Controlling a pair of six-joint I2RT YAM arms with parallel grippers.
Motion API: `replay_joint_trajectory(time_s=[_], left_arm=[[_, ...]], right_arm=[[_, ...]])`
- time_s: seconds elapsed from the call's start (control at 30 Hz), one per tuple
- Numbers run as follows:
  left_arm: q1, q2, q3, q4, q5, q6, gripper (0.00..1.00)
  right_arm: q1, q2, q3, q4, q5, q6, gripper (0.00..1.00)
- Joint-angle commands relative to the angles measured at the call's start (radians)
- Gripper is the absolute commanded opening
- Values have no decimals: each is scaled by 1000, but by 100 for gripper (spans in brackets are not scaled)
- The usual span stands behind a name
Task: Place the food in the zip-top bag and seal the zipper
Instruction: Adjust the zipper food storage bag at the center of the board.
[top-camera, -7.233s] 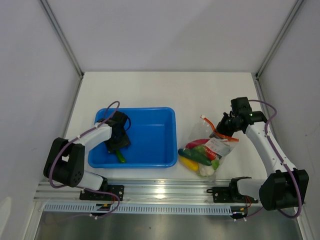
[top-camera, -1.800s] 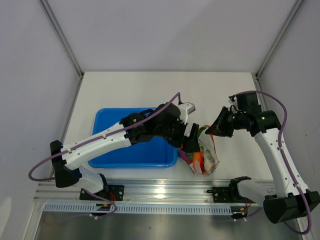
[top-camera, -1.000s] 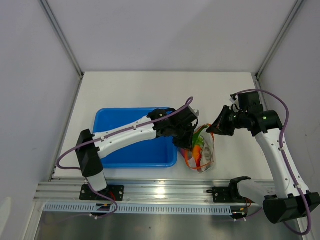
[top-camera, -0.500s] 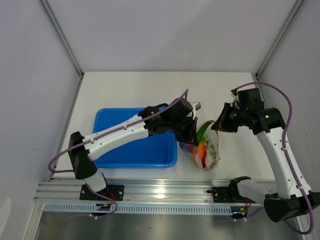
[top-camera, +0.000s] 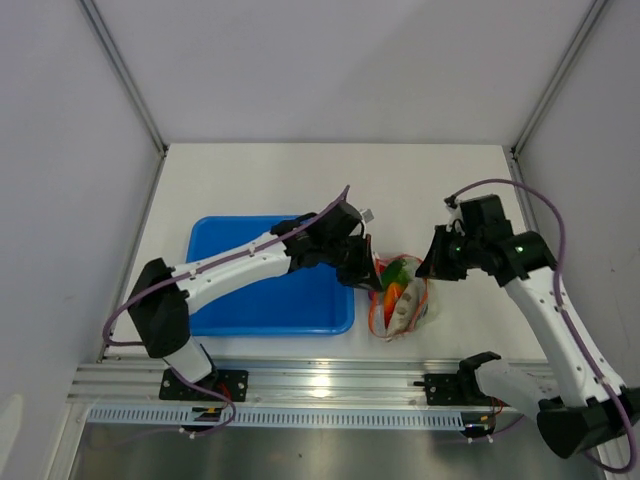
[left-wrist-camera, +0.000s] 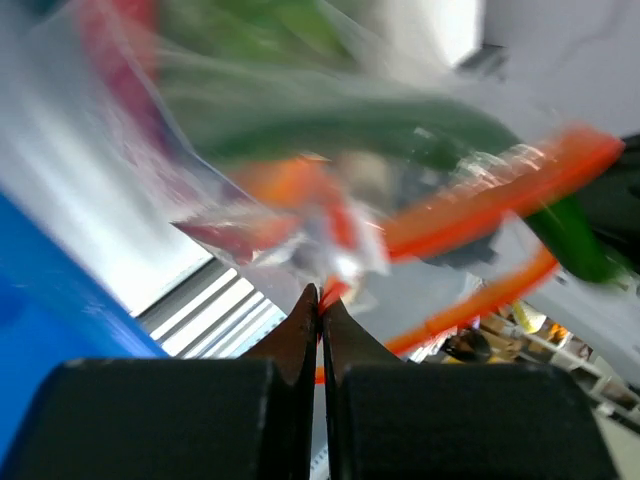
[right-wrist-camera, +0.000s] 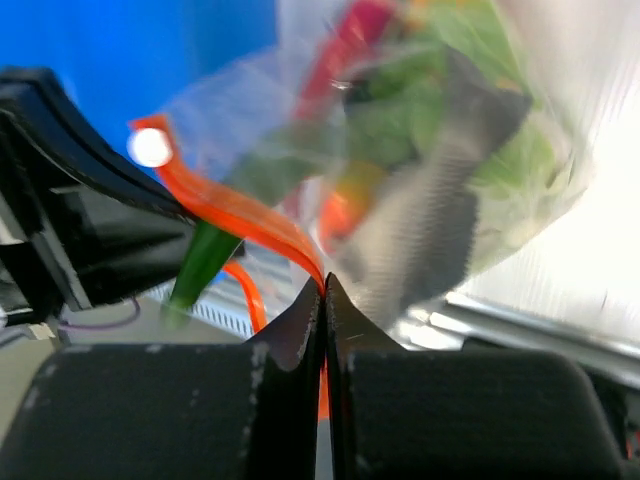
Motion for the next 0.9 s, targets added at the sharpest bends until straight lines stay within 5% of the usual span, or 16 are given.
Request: replay_joint_trajectory(time_s=[0.0, 0.13, 0.3, 0.47, 0.53, 0.6, 0.7, 0.87], left_arm=[[21, -30, -19, 108, 62, -77, 1], [26, -84, 126, 136, 42, -36, 1], [58, -44, 128, 171, 149, -100, 1], [18, -64, 247, 99, 52, -17, 1], [62, -24, 225, -2, 126, -43, 1], [73, -42, 134, 86, 196, -72, 1], [35, -115, 120, 82, 73, -51, 1], [96, -107, 80, 74, 142, -65, 0]], right_arm=[[8, 22, -16, 17, -66, -20, 0], [48, 2, 58, 23, -54, -77, 0], [54, 46, 30, 67, -72, -43, 0], [61, 51, 142, 92, -74, -28, 0], [59, 78, 121, 81, -48, -41, 0], [59, 110, 139, 8, -21, -63, 0], [61, 72, 139, 17, 2, -85, 0], [56, 80, 117, -2, -26, -66, 0]])
